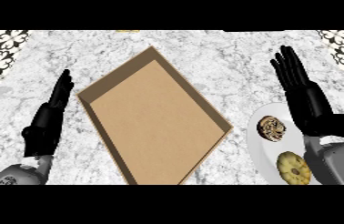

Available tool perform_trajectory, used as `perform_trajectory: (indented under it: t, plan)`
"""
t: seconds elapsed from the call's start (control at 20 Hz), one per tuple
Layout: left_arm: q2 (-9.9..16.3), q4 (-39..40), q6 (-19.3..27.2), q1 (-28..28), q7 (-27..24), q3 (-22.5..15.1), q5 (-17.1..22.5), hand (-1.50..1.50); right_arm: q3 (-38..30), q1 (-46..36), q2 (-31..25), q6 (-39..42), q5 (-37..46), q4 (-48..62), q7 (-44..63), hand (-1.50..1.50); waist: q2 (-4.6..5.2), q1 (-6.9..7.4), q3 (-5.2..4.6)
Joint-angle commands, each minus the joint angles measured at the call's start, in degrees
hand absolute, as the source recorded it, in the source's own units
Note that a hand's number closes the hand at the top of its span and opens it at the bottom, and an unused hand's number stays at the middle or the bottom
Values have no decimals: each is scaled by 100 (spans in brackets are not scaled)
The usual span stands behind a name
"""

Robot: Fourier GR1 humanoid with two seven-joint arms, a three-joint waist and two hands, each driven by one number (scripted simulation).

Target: Pick the squash from the plate and place it in the cardboard box

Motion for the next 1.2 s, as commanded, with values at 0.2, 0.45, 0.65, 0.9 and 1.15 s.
perform_trajectory:
  t: [0.2,0.45,0.65,0.9,1.15]
  plan:
    - [-220,-58,-484,160,362,498,1066,0,858,216,-1857,2013,869,-837,32,-150,-134,69,-12]
    - [-278,-86,-792,632,522,805,1736,0,-72,874,-2167,1336,1663,-1247,-2379,-150,-155,-164,37]
    - [-69,-201,-1117,767,515,1062,1972,0,-203,1616,-2743,1694,2102,-1752,-3686,-150,-156,-179,28]
    - [-24,-65,-1273,1067,285,1234,1993,0,-455,2257,-3874,1365,3447,-2356,-3252,-150,-201,-288,-4]
    - [50,-260,-1306,1001,541,1353,2174,0,-675,2429,-4597,911,5027,-2592,-2162,-150,-205,-269,-9]
